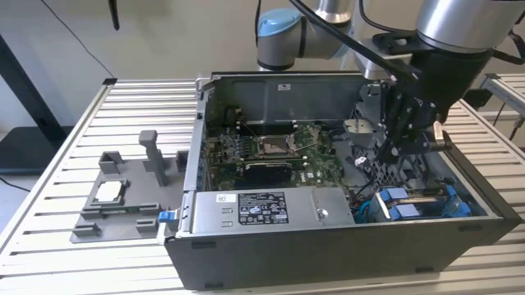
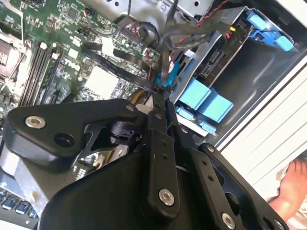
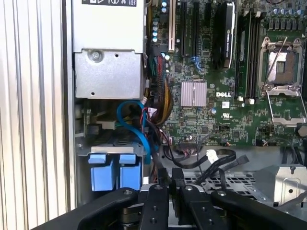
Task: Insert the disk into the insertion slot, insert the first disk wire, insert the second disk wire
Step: 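Insert the second disk wire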
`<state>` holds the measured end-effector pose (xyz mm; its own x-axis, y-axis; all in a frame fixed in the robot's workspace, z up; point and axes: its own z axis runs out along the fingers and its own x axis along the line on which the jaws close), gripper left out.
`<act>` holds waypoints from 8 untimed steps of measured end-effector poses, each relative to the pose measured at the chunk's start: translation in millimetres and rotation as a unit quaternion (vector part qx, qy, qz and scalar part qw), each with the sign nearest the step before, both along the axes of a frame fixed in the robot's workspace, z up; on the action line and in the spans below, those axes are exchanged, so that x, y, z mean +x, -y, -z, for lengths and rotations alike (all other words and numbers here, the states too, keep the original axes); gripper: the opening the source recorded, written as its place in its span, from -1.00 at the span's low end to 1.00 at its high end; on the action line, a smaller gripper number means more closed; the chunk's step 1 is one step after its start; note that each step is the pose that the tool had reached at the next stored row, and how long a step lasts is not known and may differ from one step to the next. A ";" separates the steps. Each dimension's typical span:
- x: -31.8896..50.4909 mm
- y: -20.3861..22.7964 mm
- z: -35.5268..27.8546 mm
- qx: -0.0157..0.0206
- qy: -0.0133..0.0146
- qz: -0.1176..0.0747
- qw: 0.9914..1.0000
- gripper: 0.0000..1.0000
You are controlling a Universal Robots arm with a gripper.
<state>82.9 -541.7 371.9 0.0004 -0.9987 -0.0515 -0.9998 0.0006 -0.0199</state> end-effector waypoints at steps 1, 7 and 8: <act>1.7 1.6 0.1 0.001 -0.001 0.000 1.000 -0.69; 13.0 11.3 1.2 0.005 -0.007 0.000 1.000 -0.69; 14.9 13.0 1.6 0.006 -0.008 0.000 1.000 -0.69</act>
<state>97.8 -554.8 370.3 -0.0006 -0.9980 -0.0629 -1.0000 0.0008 -0.0029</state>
